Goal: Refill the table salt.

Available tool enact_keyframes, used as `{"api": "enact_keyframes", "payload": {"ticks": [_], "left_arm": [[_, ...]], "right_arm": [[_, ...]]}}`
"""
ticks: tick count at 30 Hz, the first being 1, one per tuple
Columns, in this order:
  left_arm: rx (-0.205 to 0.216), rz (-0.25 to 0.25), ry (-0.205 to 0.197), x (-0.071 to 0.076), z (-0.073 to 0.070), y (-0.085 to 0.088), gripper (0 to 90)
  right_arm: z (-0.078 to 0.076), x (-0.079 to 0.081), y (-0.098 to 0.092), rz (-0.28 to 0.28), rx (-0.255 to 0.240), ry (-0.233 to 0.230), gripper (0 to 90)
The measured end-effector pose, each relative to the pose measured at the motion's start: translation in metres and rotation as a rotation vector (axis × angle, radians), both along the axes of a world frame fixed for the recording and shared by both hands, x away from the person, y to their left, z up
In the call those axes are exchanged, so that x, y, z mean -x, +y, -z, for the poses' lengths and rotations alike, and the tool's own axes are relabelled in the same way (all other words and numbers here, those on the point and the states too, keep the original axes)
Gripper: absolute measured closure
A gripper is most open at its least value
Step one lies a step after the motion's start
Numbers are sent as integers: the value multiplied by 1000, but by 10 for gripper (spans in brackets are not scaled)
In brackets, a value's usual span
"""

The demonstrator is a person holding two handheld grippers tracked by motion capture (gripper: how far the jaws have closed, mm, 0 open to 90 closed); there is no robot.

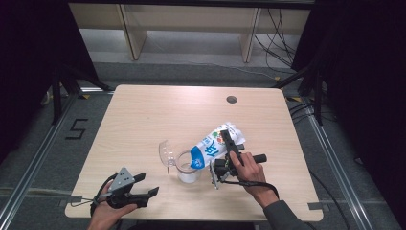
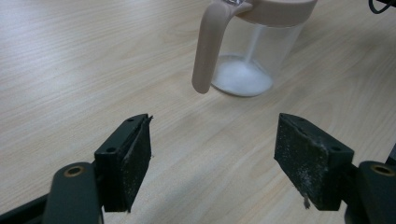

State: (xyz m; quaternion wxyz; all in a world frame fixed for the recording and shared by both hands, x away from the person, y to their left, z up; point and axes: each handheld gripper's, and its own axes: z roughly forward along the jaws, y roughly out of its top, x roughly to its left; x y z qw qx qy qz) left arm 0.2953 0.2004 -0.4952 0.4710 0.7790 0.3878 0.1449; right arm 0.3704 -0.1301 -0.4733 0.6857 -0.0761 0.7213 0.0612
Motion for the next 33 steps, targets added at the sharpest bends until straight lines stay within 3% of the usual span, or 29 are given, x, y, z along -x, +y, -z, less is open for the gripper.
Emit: {"api": "enact_keyframes", "payload": {"ticks": [7,10,13,15,17,21,22,23,24,25,26,27,31,33], "left_arm": [[5,-2,-4,0,0,0,268],[9,-3,-4,0,1,-1,268],[6,-2,-4,0,0,0,268],[5,-1,-4,0,0,0,268],[8,-1,-5,0,1,-1,268],[8,-1,-5,0,1,-1,268],[9,-1,-5,0,1,-1,268],[8,-1,-4,0,1,-1,268],[2,1,-4,0,1,0,268],[3,1,-4,0,1,-1,268],[3,1,-4,0,1,-1,268],[4,1,-4,0,1,-1,268],[3,1,-4,0,1,0,268],[5,1,-4,0,1,-1,268]], "right_arm": [[0,0,0,-1,1,-4,591],[-3,0,0,1,36,-8,593],[-3,1,0,6,31,-13,596],[1,-1,-1,-23,-10,-23,598],[-1,1,0,15,4,-2,600],[0,0,-1,-2,11,-14,607],[-3,0,0,-16,50,-27,608],[0,1,-1,4,5,-10,608],[2,2,-1,12,-10,-11,609],[-4,2,1,-1,77,-37,611],[-7,1,1,-17,103,-46,612],[0,2,-1,11,19,-15,613],[1,0,-1,-12,14,-21,616],[-3,0,0,-19,62,-32,618]]}}
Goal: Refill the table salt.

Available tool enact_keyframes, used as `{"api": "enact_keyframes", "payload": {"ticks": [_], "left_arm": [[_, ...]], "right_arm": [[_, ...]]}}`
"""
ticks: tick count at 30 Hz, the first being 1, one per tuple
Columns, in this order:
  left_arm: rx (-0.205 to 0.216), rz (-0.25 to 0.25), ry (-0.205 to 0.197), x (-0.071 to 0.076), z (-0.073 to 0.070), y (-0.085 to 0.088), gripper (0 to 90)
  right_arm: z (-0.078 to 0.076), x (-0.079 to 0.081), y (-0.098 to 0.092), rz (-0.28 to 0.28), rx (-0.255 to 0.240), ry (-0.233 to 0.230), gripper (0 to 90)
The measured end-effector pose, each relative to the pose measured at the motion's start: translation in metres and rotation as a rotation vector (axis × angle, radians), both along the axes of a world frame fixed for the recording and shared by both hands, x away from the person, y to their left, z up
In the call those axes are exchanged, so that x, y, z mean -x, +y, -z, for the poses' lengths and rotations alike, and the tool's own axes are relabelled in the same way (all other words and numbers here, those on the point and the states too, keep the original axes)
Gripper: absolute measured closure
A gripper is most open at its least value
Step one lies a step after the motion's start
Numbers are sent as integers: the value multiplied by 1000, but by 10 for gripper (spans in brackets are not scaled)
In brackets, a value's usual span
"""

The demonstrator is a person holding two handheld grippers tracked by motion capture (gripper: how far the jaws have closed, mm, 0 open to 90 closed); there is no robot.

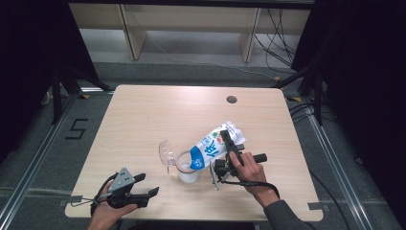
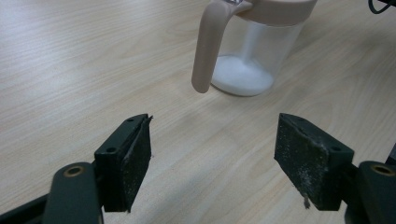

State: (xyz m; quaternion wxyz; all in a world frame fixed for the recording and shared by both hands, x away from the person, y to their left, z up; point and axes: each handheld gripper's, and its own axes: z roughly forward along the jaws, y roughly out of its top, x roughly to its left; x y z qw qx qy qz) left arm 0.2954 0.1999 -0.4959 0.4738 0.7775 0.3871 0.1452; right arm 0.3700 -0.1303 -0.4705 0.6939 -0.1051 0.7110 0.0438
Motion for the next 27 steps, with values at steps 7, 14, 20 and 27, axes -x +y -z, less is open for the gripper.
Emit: {"api": "enact_keyframes", "payload": {"ticks": [7,14,20,27], "left_arm": [[-1,-2,0,0,0,0,268],[1,-1,0,0,0,0,268],[-3,-5,-1,1,-1,0,268],[0,-1,0,0,0,0,268]], "right_arm": [[4,1,-1,9,-47,12,624],[3,3,-1,20,-35,7,629],[3,3,-1,13,-34,4,634],[5,2,-2,-19,-31,-22,645]]}}
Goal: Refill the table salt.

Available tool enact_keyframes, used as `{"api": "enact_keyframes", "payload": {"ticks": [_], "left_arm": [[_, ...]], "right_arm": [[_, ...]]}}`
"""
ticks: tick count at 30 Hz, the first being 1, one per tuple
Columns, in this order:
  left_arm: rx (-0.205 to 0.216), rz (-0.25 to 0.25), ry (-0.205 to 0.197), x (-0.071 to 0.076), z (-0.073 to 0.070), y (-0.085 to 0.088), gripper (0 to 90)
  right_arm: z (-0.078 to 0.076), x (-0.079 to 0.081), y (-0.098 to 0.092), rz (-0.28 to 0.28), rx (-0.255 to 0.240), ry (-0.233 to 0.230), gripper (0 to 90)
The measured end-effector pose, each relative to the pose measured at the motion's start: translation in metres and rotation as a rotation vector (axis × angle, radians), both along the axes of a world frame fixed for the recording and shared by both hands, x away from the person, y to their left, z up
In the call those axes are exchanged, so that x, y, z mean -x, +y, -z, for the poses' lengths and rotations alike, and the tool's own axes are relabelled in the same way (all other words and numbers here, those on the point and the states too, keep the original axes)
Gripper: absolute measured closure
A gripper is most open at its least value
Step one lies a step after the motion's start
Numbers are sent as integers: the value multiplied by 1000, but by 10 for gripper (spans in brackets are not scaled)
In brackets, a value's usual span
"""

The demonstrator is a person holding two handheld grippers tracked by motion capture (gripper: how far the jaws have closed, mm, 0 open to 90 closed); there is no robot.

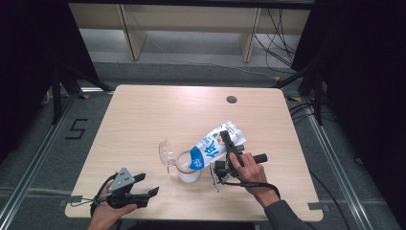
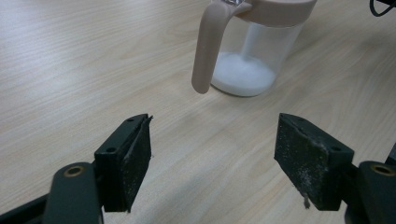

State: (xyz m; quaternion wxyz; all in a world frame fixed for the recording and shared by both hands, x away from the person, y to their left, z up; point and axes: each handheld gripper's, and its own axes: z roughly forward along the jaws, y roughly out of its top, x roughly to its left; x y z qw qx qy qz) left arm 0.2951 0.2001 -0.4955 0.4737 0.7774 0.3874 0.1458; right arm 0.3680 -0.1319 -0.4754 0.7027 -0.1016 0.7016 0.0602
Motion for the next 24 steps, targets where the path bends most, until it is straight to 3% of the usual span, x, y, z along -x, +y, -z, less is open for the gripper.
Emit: {"api": "enact_keyframes", "payload": {"ticks": [2,4,7,9,11,15,16,19,21,22,24], "left_arm": [[-3,-5,-1,0,0,0,268],[-1,-4,-2,0,0,0,268],[-2,-4,-2,0,0,0,268],[-3,-4,-1,0,0,0,268],[-1,-3,-2,0,0,0,268],[-2,-3,-1,0,0,0,268],[-2,-3,-2,0,0,0,268],[-2,-3,-1,0,0,0,268],[1,-1,-1,0,0,0,268],[2,1,-1,0,0,0,268],[1,1,-1,0,0,0,268]], "right_arm": [[-2,0,0,-15,30,-17,649],[0,2,0,25,8,13,651],[0,3,0,28,14,10,655],[1,1,-1,-5,12,-7,657],[0,3,0,22,26,3,659],[-2,2,0,-1,46,-16,662],[-5,2,1,-9,79,-24,662],[-5,2,1,-9,81,-22,664],[-3,2,0,2,57,-7,665],[-5,2,1,-11,84,-18,665],[-5,2,1,-11,83,-17,667]]}}
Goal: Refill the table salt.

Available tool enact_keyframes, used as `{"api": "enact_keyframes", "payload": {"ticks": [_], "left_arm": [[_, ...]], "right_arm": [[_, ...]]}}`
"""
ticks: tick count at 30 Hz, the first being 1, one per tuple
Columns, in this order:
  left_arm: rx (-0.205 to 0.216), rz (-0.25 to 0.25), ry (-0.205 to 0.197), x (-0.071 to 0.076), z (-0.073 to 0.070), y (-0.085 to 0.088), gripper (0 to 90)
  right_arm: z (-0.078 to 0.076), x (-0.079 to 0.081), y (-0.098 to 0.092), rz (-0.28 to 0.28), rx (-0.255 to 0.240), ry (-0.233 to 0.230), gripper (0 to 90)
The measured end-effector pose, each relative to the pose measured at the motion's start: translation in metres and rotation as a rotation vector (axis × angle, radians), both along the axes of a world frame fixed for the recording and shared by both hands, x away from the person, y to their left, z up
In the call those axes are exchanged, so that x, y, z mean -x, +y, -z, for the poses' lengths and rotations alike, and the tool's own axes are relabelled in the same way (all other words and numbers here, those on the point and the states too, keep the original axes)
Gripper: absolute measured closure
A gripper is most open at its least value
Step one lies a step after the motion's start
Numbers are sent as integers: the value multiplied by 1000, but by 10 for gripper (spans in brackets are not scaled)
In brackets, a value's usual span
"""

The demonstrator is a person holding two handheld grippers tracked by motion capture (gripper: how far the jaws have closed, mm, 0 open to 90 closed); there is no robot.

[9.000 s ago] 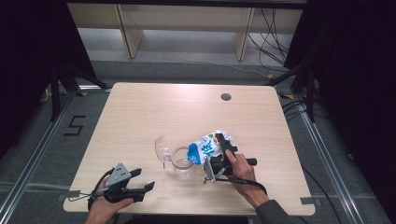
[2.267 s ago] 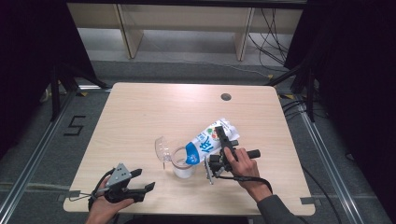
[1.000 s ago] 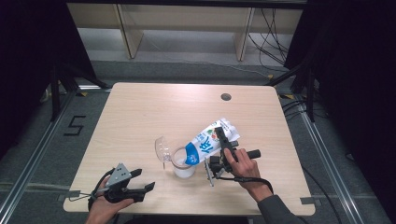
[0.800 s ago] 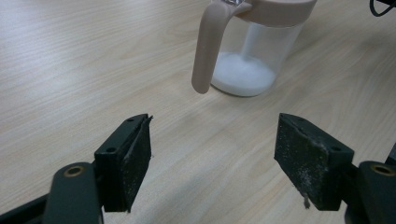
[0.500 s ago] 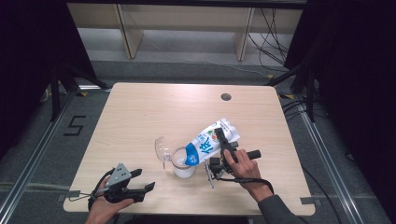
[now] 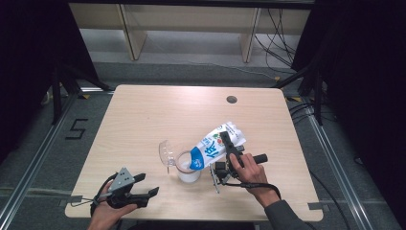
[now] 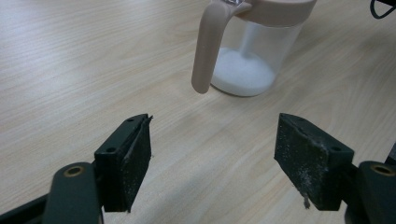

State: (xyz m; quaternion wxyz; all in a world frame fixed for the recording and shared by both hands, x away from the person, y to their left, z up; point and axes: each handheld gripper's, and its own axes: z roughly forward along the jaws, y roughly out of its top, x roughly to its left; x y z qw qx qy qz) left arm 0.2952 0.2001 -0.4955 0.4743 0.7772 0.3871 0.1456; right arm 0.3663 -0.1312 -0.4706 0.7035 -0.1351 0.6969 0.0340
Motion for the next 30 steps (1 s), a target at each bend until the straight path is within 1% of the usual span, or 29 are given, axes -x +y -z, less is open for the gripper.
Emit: {"api": "enact_keyframes", "payload": {"ticks": [3,4,5,7,9,11,12,13,17,18,19,20,23,24,25,26,27,28,30], "left_arm": [[1,0,0,0,0,0,268],[0,0,0,0,0,0,268],[-3,2,-3,0,0,0,268],[-8,7,-7,0,0,0,268],[-8,6,-7,0,0,0,268],[-6,6,-5,0,0,0,268],[-1,1,-1,0,0,0,268],[-1,-1,0,0,0,0,268],[0,-1,0,0,0,0,268],[0,-1,0,0,0,0,268],[0,0,-1,0,0,0,268],[0,-1,0,0,0,0,268],[-2,-5,-2,0,0,0,268],[-6,2,-7,0,-1,0,268],[-11,7,-12,0,-1,1,268],[-7,10,-11,0,0,1,268],[2,-2,-2,0,0,0,268],[0,-1,-2,0,0,0,268],[-3,-4,-2,0,0,0,268]], "right_arm": [[1,0,0,-1,-6,-2,668],[4,1,-1,17,-58,19,669],[5,2,-1,29,-72,25,669],[6,2,-1,35,-82,25,670],[6,2,-1,33,-81,25,671],[5,2,-1,25,-66,20,672],[5,3,-1,39,-70,16,673],[5,2,-1,27,-64,16,675],[5,2,-1,20,-57,12,678],[4,2,0,17,-39,8,680],[1,3,0,11,-7,-3,681],[2,2,0,2,-18,-2,681],[6,4,-1,23,-80,14,684],[6,4,-1,32,-76,16,685],[6,4,-1,21,-72,10,686],[6,4,-1,19,-69,11,686],[6,4,-1,22,-70,7,687],[5,4,-1,16,-53,6,688],[5,4,-1,13,-58,5,691]]}}
